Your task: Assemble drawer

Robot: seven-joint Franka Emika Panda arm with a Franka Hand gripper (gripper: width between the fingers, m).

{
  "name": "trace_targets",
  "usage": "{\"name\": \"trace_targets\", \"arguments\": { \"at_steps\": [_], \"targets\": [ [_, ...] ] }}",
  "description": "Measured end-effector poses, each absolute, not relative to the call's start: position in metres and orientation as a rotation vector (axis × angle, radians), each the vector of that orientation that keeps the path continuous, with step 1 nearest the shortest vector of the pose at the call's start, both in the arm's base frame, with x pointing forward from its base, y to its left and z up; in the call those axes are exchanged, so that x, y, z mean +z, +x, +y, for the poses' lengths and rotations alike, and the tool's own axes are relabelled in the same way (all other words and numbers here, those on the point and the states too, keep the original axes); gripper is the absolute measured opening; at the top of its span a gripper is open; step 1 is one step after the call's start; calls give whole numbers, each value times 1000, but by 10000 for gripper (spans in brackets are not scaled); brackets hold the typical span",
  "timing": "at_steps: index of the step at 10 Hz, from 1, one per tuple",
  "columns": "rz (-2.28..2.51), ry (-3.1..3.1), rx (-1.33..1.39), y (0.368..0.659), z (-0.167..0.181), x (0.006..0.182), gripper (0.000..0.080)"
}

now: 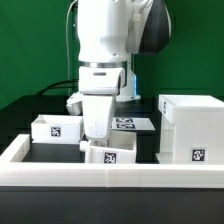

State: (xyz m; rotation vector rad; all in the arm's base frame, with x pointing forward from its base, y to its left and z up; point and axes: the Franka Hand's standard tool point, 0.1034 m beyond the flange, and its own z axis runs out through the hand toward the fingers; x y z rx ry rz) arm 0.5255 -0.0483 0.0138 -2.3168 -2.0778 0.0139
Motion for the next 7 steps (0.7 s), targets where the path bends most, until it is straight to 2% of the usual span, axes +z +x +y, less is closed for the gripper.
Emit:
{"name": "trace_targets", "arguments": {
  "at_steps": [3, 7],
  "targets": [
    [-2051, -2368, -29, 533, -29, 16, 41],
    [-2055, -2376, -43, 532, -30, 14, 41]
  ]
}}
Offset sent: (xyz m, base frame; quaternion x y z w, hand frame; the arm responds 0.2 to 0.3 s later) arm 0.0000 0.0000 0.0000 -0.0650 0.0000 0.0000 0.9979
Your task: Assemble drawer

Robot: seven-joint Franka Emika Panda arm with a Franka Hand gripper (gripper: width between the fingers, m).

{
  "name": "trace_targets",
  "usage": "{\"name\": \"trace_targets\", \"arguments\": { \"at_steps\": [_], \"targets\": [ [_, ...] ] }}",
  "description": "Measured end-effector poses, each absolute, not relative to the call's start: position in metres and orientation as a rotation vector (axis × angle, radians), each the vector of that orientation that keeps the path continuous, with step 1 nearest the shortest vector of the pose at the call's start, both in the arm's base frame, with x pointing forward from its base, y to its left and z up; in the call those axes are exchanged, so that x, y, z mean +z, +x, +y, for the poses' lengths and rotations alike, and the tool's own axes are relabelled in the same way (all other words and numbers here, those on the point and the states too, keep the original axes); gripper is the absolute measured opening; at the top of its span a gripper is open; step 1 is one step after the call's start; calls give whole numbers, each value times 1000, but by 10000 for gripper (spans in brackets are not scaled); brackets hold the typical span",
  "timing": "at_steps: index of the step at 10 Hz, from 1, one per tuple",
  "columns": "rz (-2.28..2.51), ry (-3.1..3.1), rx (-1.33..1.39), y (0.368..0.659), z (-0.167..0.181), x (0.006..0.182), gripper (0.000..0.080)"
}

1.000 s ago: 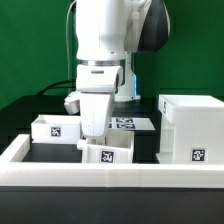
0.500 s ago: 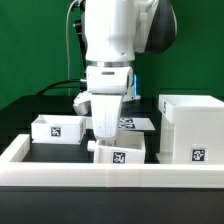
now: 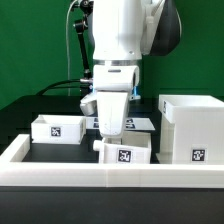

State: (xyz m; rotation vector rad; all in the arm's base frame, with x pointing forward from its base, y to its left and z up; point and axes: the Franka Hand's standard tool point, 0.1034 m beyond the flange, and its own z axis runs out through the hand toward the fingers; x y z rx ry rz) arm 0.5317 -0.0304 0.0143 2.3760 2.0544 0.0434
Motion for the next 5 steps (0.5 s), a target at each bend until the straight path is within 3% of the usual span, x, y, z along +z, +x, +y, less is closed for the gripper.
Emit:
{"name": "trace_targets", "arguments": {
  "at_steps": [5],
  "targets": [
    [2124, 2312, 21, 533, -26, 14, 41]
  ]
}}
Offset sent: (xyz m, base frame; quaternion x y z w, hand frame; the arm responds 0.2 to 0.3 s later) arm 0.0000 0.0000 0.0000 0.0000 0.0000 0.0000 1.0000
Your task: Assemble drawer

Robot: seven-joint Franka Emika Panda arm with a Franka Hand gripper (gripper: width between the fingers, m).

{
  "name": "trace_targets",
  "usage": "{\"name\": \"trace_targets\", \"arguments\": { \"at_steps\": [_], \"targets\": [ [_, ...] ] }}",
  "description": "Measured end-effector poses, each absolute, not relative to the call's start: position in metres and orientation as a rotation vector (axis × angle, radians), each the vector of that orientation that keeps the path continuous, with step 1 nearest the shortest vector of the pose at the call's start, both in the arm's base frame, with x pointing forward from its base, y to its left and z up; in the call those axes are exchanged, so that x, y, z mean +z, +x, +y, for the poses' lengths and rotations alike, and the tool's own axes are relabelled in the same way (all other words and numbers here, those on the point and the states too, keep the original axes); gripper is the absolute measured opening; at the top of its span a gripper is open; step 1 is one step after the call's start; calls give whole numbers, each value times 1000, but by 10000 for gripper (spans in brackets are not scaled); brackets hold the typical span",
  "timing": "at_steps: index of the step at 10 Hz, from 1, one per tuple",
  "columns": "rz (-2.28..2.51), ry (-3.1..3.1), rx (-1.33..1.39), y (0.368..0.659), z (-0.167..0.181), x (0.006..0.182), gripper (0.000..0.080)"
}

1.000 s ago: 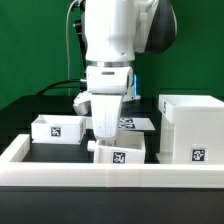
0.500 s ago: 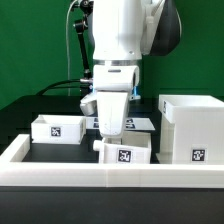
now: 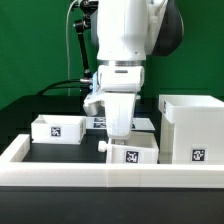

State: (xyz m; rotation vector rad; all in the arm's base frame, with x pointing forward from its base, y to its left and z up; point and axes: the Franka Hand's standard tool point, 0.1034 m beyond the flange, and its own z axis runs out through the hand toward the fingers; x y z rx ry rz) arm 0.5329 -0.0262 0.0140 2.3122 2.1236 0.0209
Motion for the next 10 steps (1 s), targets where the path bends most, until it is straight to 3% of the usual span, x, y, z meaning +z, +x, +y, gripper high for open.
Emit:
{"name": "trace_targets", "arguments": {
  "at_steps": [10],
  "targets": [
    [2199, 2275, 54, 532, -29, 11, 41]
  ]
}}
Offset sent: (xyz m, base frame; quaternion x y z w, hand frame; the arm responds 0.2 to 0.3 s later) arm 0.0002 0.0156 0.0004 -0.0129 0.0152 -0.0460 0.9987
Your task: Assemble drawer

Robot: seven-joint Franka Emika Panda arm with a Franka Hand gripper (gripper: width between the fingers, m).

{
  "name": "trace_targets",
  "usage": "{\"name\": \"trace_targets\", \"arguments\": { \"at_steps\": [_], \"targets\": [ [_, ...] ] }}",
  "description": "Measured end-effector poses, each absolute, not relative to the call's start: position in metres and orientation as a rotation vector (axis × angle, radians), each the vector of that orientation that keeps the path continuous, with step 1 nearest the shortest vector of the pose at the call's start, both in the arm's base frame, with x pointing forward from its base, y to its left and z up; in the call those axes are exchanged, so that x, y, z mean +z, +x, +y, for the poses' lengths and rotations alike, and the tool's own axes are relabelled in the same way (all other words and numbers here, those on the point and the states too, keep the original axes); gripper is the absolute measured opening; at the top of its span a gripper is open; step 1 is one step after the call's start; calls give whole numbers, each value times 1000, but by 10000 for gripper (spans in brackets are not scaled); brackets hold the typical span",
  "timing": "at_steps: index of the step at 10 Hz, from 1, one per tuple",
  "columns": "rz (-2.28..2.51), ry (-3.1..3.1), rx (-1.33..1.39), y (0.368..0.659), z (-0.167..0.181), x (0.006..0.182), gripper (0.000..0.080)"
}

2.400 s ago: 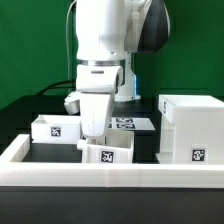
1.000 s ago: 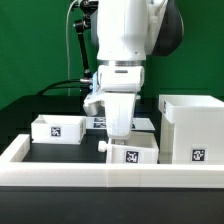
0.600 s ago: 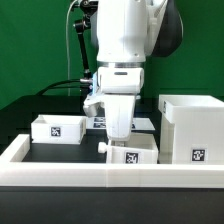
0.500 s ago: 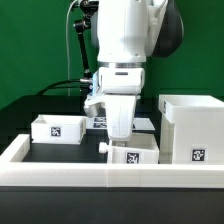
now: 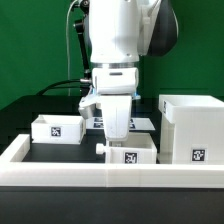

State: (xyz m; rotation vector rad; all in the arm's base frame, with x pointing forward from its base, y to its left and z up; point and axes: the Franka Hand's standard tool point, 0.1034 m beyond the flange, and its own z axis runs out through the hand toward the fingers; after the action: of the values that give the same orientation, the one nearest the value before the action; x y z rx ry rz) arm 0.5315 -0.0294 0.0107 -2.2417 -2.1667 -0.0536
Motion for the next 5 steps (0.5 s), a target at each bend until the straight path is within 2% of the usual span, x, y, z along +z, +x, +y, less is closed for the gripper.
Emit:
{"name": "trace_targets", "arguments": {
  "at_steps": [5],
  "targets": [
    [-2164, -2246, -56, 531, -27, 10, 41]
  ]
}}
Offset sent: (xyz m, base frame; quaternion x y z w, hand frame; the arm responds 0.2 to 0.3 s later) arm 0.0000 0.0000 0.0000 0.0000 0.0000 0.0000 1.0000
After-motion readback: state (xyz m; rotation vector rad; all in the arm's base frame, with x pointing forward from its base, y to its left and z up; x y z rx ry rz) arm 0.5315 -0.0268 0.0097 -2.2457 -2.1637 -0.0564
